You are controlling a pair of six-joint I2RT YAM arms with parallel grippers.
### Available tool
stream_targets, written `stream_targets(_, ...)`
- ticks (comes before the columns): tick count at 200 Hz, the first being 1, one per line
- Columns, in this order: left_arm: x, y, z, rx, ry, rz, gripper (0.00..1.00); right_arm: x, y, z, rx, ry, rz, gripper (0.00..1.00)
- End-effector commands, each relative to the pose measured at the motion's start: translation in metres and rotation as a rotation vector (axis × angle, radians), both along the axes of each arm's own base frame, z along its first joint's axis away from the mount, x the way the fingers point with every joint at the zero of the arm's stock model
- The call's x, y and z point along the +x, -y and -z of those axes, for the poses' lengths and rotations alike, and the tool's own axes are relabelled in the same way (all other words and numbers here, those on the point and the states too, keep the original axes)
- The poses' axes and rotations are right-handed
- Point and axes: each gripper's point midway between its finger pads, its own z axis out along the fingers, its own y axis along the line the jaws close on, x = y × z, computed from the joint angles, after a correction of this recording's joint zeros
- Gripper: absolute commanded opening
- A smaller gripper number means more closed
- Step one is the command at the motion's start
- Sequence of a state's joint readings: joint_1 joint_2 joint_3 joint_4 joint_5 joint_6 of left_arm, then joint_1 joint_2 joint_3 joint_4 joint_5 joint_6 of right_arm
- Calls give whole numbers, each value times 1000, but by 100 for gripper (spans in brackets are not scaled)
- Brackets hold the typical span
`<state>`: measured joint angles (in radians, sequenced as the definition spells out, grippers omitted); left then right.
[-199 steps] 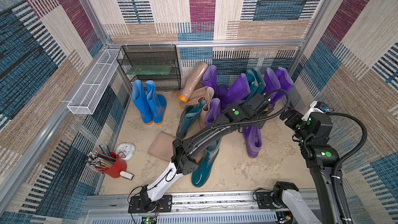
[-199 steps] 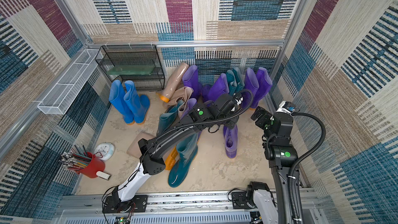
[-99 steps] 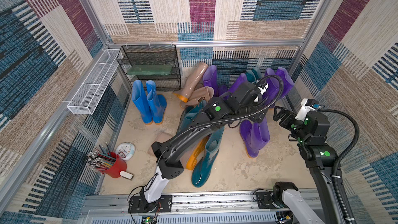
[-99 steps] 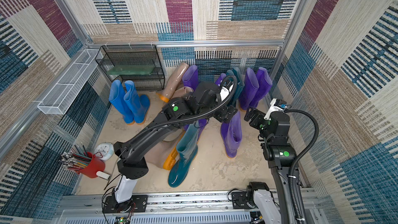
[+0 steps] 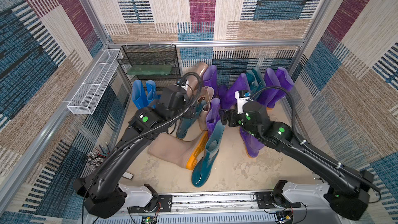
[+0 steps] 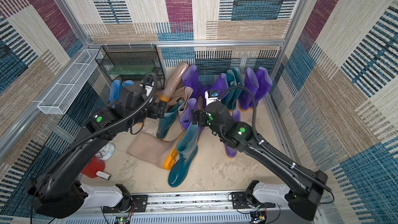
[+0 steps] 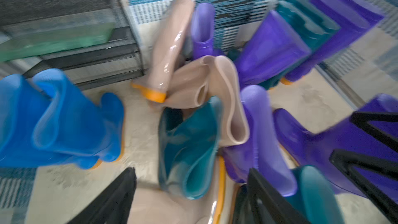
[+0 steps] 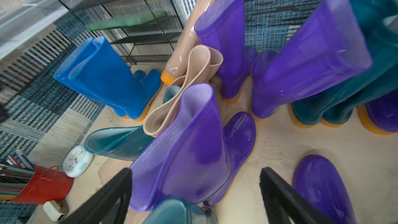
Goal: Match and arrange rain boots in pairs
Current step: Pick up the rain boots at the center of the board.
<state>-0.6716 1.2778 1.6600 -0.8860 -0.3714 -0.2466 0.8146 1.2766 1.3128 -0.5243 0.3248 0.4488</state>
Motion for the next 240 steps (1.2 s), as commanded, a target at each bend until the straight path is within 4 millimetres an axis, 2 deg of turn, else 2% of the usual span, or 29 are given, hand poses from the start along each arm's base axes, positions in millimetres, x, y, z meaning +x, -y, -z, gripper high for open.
stream_targets(1,7,-22,7,-74,12,-67,84,16,-26,7,34,-44,5,95)
stream_targets(21,10,-35,23,-87,-11,-89,83,26,-50,31,13,-133,-23,95)
stream_targets(41,11,-39,36,-95,-21,-89,83,34,-48,58,-29,-210,39,100)
stream_targets(48,11,-40,38,-103,-21,-86,83,35,-49,64,-31,-226,43,93)
stream_targets(63,11,-43,41,-110,-16,-84,83,36,-47,65,-14,-235,59,86)
stream_targets(76,10,-45,44,-122,-18,-77,83,34,-46,59,3,-219,58,77)
stream_targets(88,9,-46,46,-133,-22,-70,83,32,-45,53,21,-205,55,73)
stream_targets(98,7,-46,48,-136,-24,-63,83,29,-44,48,30,-196,46,77)
stream_targets(109,6,-47,49,-141,-25,-59,83,24,-46,43,43,-193,21,86)
stream_targets(124,6,-47,52,-151,-26,-55,83,16,-49,41,53,-195,-13,92)
stream_targets(150,6,-44,57,-163,-46,-41,83,7,-52,41,50,-184,-65,93)
stream_targets(169,5,-42,61,-175,-58,-30,83,4,-56,52,-16,-170,-109,96)
stream_targets(181,5,-40,62,-179,-62,-20,83,6,-52,62,-70,-190,-75,94)
stream_targets(198,5,-39,64,-183,-67,-19,83,11,-45,70,-111,-235,-16,80)
stream_targets(206,4,-39,64,-187,-69,-16,83,13,-43,69,-129,-235,-2,69)
stream_targets(228,5,-35,68,-194,-78,-4,82,17,-38,53,-118,-192,17,28)
stream_targets(235,5,-36,67,-194,-79,-5,82,18,-37,46,-107,-178,16,20)
stream_targets(240,5,-36,68,-192,-79,-6,82,18,-36,41,-101,-168,16,18)
